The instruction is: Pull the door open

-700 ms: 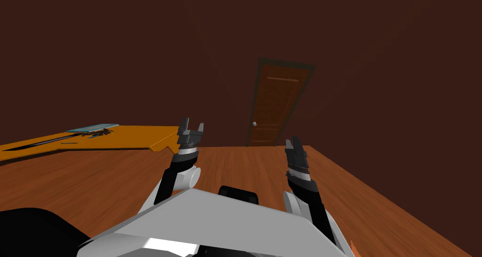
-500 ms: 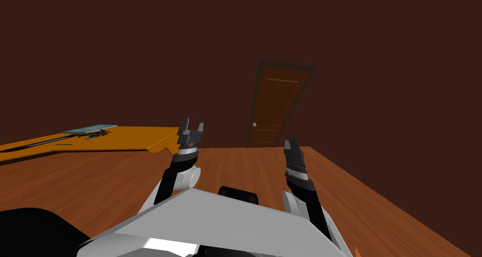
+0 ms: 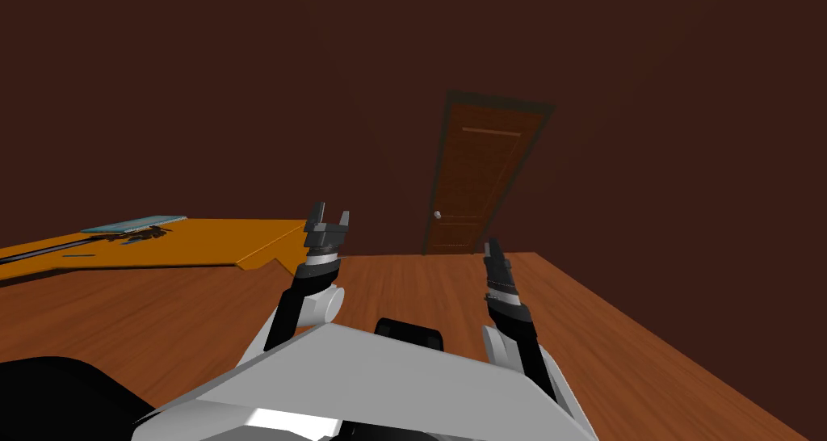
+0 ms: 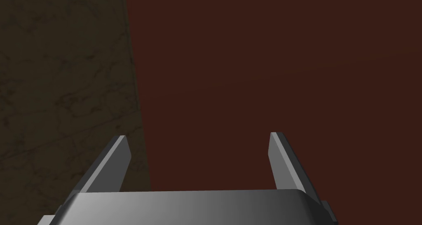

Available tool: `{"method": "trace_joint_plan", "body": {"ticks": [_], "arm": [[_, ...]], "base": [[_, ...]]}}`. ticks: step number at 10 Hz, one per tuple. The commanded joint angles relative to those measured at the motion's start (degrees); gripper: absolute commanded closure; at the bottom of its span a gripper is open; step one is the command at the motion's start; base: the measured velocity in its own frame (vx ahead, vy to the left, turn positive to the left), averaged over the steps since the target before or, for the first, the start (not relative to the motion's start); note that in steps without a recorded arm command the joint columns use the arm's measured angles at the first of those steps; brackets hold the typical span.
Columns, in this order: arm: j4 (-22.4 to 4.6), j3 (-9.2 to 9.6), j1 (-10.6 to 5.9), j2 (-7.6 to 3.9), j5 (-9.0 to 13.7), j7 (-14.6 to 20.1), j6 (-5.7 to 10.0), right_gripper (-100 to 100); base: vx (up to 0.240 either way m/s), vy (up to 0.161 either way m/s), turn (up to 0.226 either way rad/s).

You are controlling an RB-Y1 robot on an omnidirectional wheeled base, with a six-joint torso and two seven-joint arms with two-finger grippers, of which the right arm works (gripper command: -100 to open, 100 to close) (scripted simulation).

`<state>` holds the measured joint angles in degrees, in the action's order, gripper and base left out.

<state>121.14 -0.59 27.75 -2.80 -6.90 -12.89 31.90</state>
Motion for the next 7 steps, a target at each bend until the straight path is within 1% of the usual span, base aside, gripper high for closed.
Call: {"method": "trace_joint_plan", "body": {"ticks": [1,7], "arm": [[-1.6,-0.26,-0.63,-0.31,-0.4,-1.0,0.44,-100],[-9.3,-1.13,-3.5,-1.26,-2.3,-5.8,2.43,-100]], "base": [[0.084,0.007,-0.002],[0.093,-0.001,-0.002]]}}
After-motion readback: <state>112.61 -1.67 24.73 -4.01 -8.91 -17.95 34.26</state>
